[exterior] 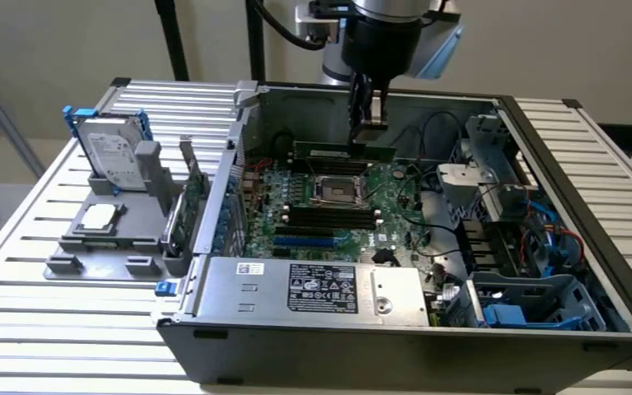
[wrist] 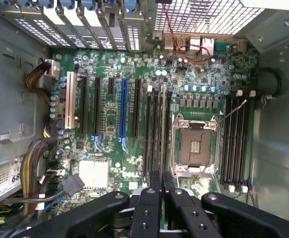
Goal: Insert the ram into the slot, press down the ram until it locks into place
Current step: 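Insert the ram into the slot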
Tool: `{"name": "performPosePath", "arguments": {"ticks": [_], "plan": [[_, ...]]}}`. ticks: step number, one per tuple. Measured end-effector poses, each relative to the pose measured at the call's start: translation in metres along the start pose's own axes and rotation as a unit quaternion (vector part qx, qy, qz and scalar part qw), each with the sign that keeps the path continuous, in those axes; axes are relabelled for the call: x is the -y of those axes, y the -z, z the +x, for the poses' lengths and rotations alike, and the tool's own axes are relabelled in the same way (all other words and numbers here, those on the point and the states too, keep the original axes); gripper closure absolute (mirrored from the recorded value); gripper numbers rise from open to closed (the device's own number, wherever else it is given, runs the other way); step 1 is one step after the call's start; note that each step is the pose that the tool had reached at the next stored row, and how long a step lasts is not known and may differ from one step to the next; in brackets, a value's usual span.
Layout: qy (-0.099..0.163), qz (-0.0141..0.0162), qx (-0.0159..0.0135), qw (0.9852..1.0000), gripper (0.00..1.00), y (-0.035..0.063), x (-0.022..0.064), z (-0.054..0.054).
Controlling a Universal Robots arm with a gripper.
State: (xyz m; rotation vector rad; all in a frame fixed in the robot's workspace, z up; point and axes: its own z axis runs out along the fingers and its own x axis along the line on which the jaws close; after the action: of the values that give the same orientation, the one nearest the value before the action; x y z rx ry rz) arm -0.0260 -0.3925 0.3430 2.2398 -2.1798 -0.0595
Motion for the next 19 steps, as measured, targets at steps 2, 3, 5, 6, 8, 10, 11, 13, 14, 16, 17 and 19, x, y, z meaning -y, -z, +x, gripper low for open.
{"name": "performPosePath", "arguments": {"ticks": [2,3,5,6,8,10,11,13,14,16,17,19], "plan": [[0.000,0.0000,0.0000,1.0000,0.87,-0.0036,-0.0008,0.001],[0.000,0.0000,0.0001,1.0000,0.87,-0.0055,-0.0013,0.002],[0.000,0.0000,0.0000,1.0000,0.87,-0.0092,-0.0022,0.003],[0.000,-0.0001,0.0000,1.0000,0.87,-0.0110,-0.0024,0.004],[0.000,0.0002,0.0000,1.0000,0.87,-0.0146,-0.0026,0.005],[0.000,0.0012,0.0000,1.0000,0.87,-0.0182,-0.0026,0.006],[0.000,0.0018,-0.0001,1.0000,0.87,-0.0200,-0.0026,0.006],[0.000,0.0028,-0.0001,1.0000,0.87,-0.0238,-0.0026,0.006],[0.000,0.0033,-0.0001,1.0000,0.87,-0.0256,-0.0026,0.006],[0.000,0.0042,-0.0001,1.0000,0.87,-0.0309,-0.0025,0.007],[0.000,0.0043,-0.0002,1.0000,0.87,-0.0327,-0.0025,0.007],[0.000,0.0044,-0.0001,1.0000,0.87,-0.0363,-0.0025,0.007]]}}
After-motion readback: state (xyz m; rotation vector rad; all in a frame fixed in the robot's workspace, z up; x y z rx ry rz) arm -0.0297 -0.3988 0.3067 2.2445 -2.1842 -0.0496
